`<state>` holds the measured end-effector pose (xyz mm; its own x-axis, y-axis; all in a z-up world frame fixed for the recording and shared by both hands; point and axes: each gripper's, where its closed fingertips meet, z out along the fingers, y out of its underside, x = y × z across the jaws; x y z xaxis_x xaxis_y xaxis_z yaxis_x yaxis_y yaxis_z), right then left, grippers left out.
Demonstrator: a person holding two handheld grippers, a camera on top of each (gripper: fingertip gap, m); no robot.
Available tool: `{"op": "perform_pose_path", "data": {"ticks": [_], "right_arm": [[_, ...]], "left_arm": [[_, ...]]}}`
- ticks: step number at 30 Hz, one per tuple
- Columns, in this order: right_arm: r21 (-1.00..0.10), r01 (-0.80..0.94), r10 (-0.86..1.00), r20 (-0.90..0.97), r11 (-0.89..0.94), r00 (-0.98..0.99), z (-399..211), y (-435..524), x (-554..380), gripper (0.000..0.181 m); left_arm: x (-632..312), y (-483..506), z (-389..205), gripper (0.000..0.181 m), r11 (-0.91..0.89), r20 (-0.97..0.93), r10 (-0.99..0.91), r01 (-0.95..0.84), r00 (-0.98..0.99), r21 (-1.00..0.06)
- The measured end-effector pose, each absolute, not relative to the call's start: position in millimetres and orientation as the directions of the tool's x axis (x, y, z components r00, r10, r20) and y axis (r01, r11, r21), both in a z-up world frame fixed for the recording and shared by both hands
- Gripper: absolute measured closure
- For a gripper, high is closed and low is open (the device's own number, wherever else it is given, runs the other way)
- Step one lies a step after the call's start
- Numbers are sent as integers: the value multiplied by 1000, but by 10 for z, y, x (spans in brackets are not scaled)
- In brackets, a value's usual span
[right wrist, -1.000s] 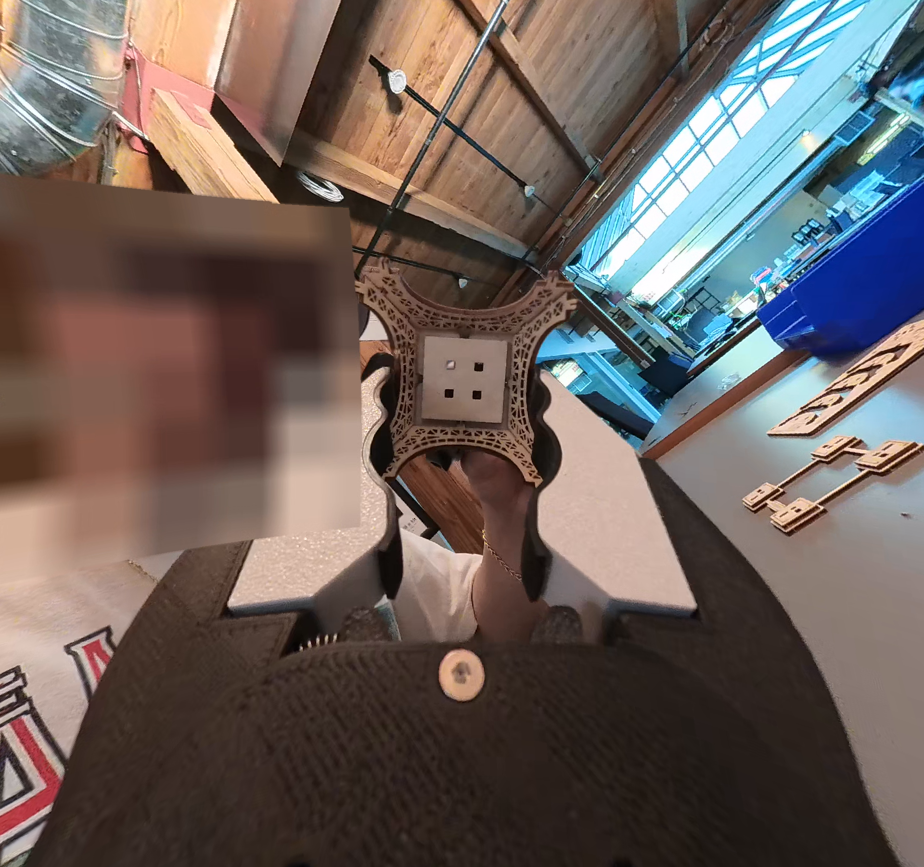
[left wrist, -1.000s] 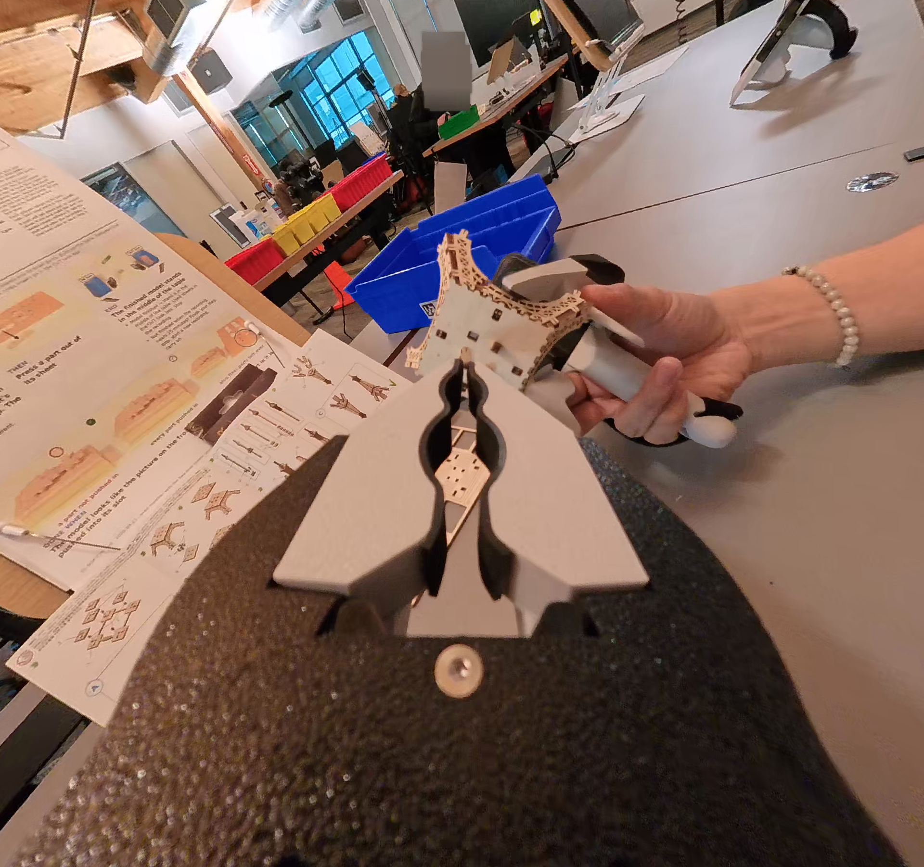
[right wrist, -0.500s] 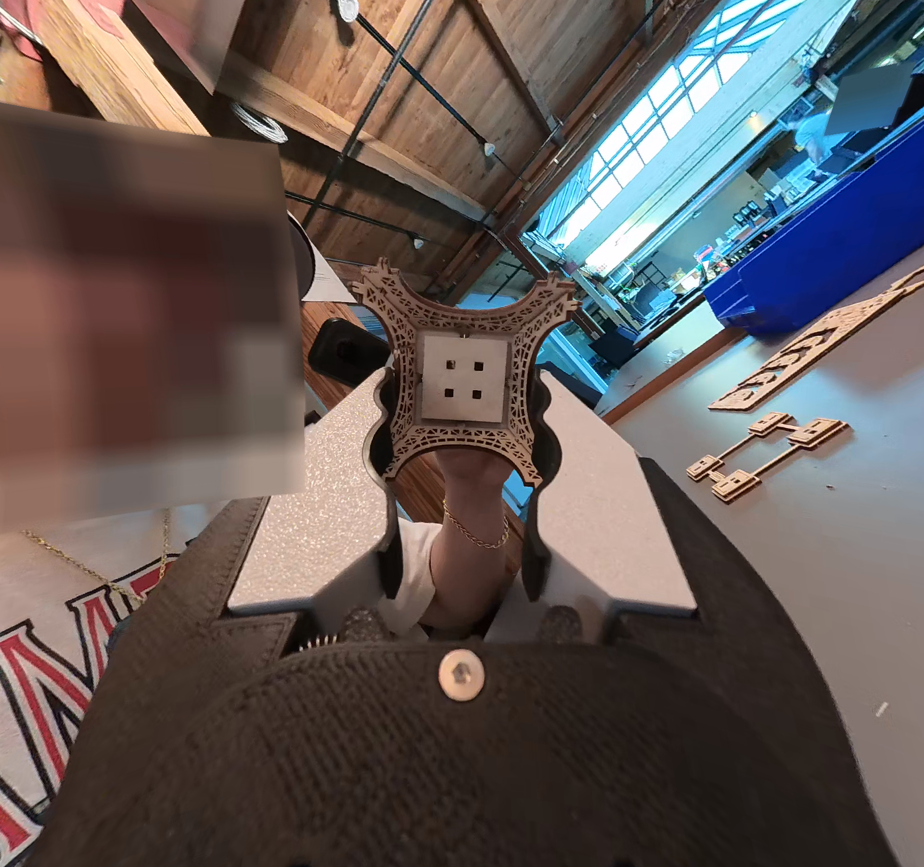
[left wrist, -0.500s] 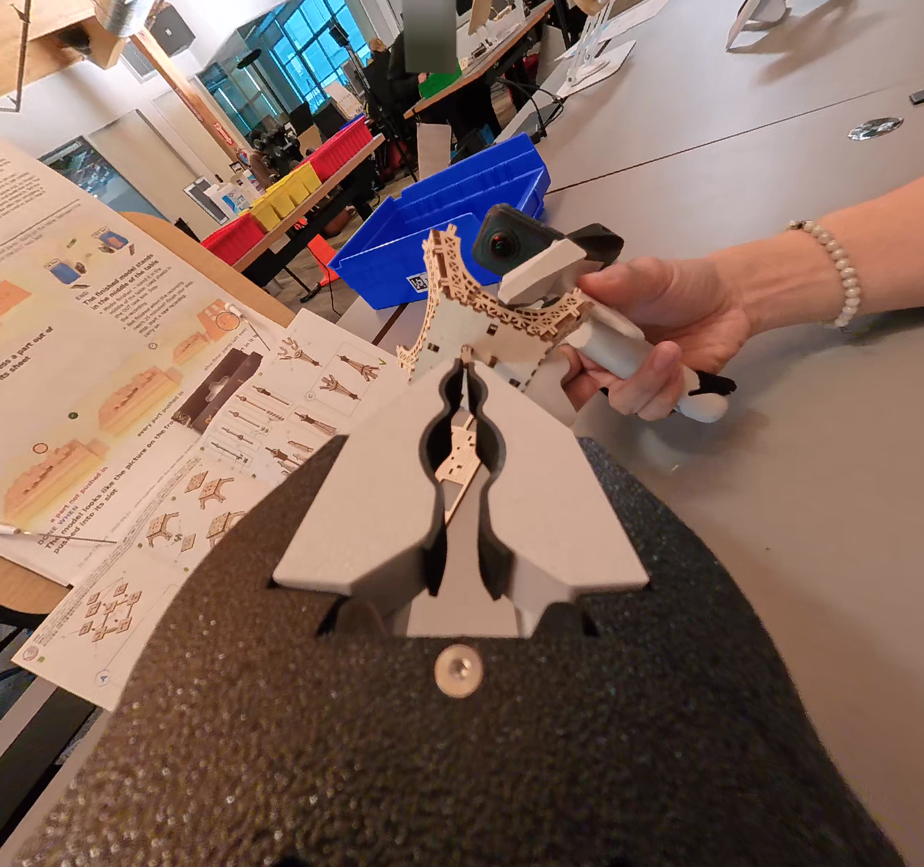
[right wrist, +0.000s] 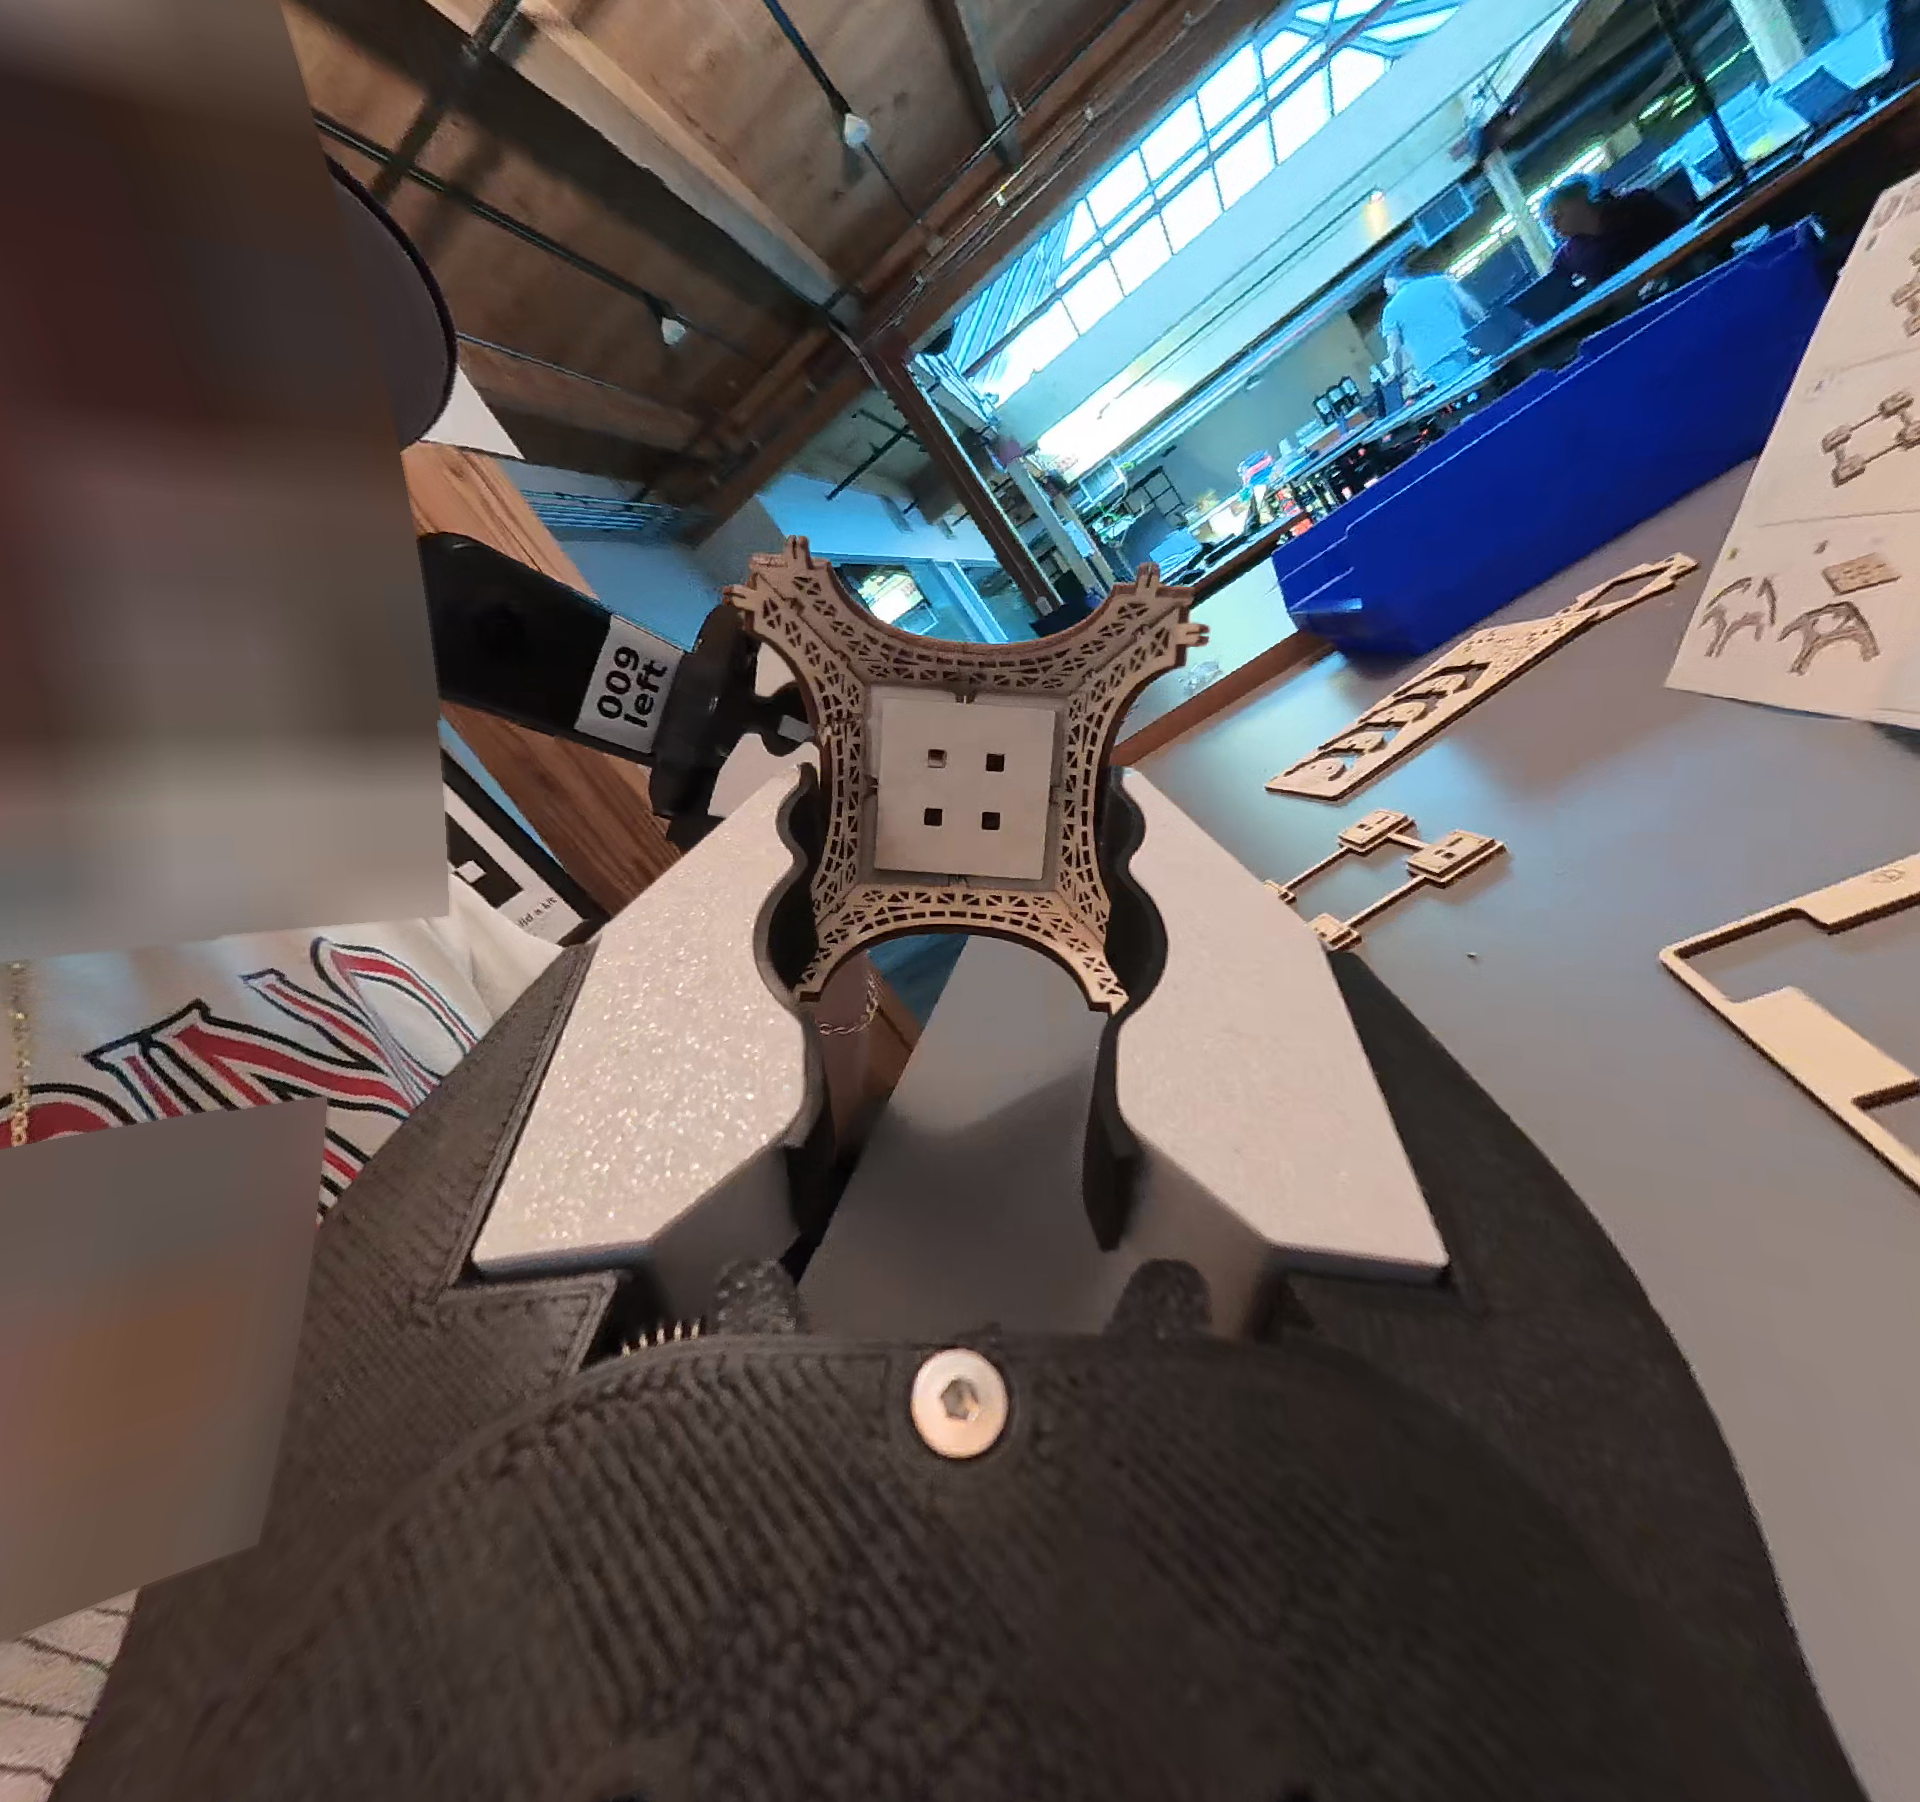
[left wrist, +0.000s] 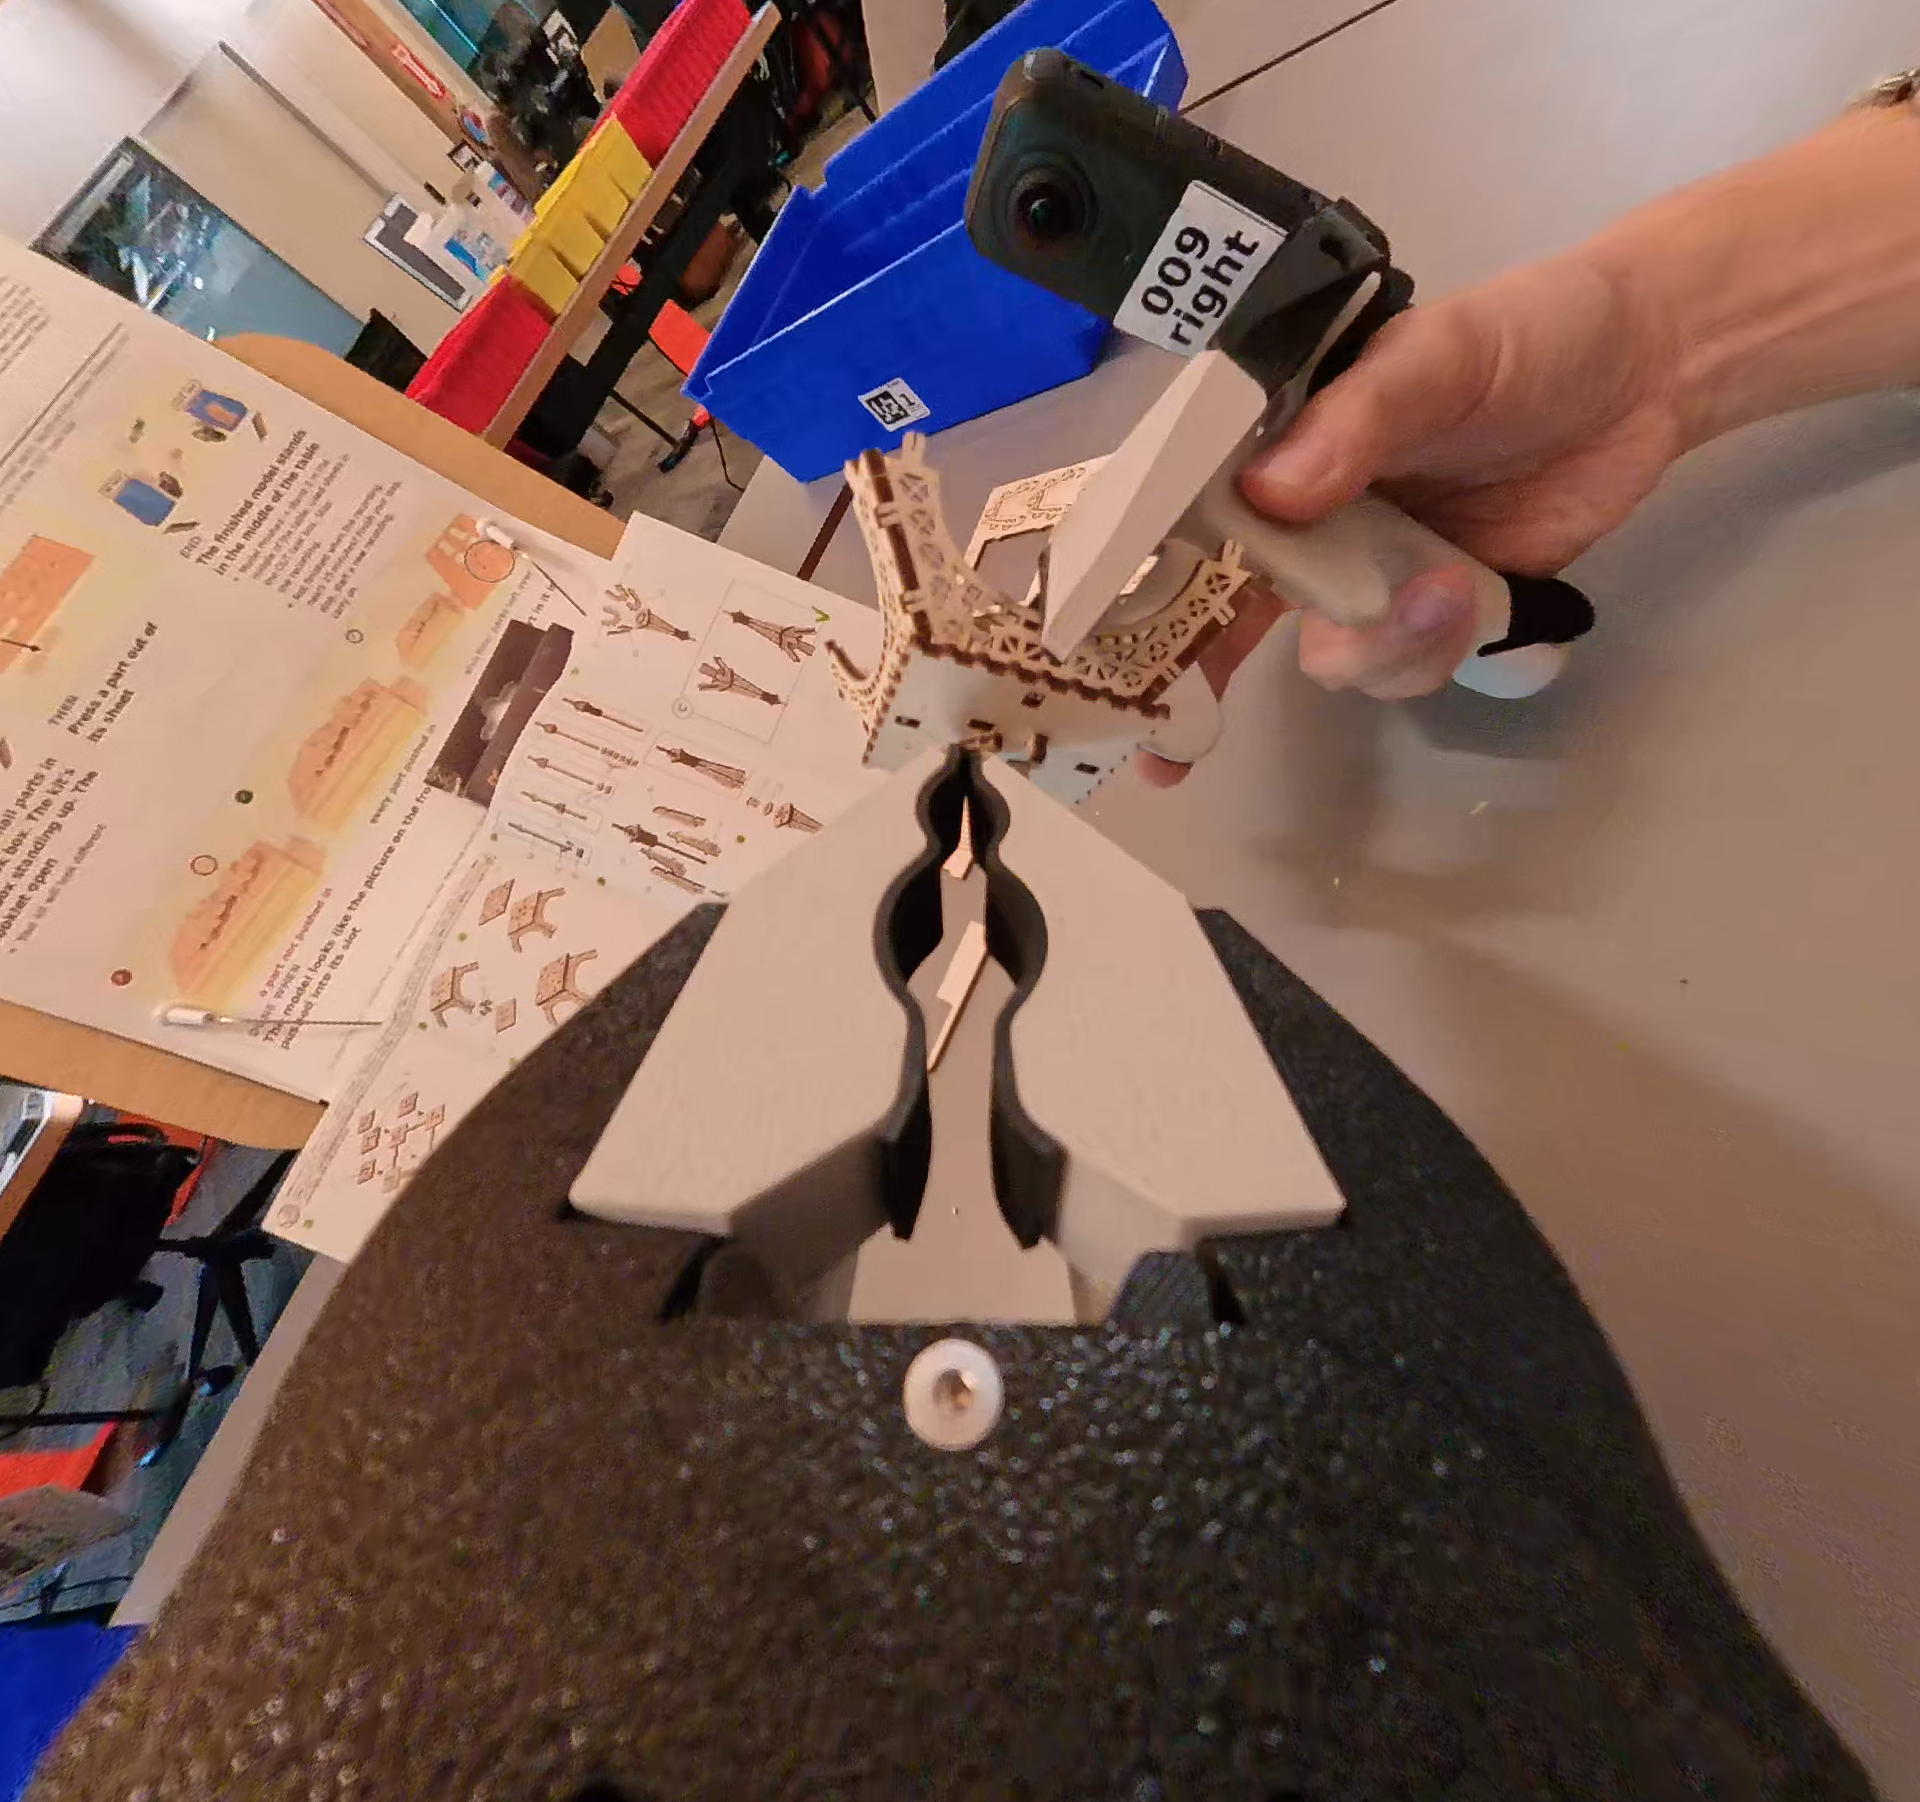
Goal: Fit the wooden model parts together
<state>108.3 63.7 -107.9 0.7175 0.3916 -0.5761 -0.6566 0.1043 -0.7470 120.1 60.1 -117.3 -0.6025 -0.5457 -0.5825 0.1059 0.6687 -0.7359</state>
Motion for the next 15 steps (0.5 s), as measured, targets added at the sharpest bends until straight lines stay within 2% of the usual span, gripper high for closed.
{"op": "perform_pose_path", "data": {"ticks": [11, 15], "right_arm": [[-755, -643, 355, -570, 129, 741, -1067, 584, 1183, 129], [-803, -586, 310, -533, 108, 787, -1138, 556, 1226, 129]], "left_arm": [[1219, 685, -1227, 181, 585, -458, -593, 36, -662, -810], [1196, 665, -1303, 181, 543, -372, -590, -12, -716, -839]]}}
